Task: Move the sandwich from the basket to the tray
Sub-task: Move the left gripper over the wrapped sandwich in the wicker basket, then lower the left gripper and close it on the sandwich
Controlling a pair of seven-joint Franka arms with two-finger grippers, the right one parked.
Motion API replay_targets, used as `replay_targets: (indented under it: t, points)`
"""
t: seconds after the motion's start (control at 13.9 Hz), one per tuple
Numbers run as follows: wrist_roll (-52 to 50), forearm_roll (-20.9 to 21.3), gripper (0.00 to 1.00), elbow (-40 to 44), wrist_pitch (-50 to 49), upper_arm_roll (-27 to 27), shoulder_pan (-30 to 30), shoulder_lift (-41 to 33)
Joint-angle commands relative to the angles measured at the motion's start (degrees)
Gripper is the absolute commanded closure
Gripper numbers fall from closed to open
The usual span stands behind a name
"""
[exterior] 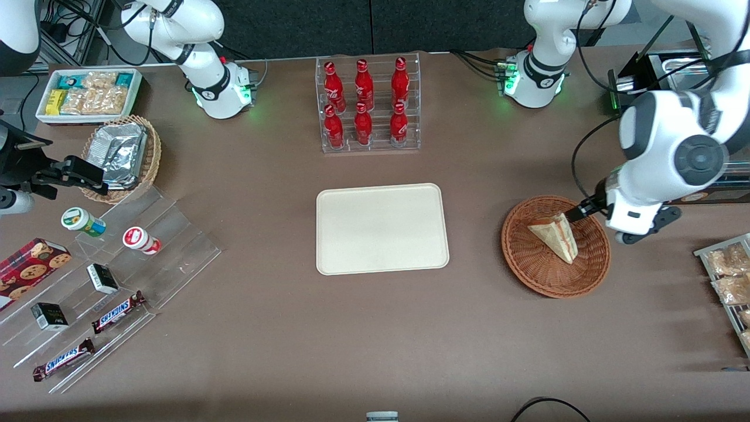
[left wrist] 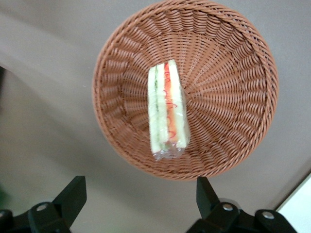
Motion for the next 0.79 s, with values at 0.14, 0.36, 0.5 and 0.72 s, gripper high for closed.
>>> replay_targets:
  t: [0.14, 0.36, 0.5, 0.72]
  points:
    - [-2.8, -0.2, 0.00, -9.6, 13.0, 0.3, -1.1, -1.7]
    - [-2.8, -0.1, 0.00, -10.5, 16.1, 0.3, -1.1, 0.2]
    - [-2.8, -0.1, 0.00, -11.6, 18.4, 0.3, -1.1, 1.2]
    - [-3.6, -0.1, 0.00, -12.0, 20.4, 0.4, -0.8, 3.1]
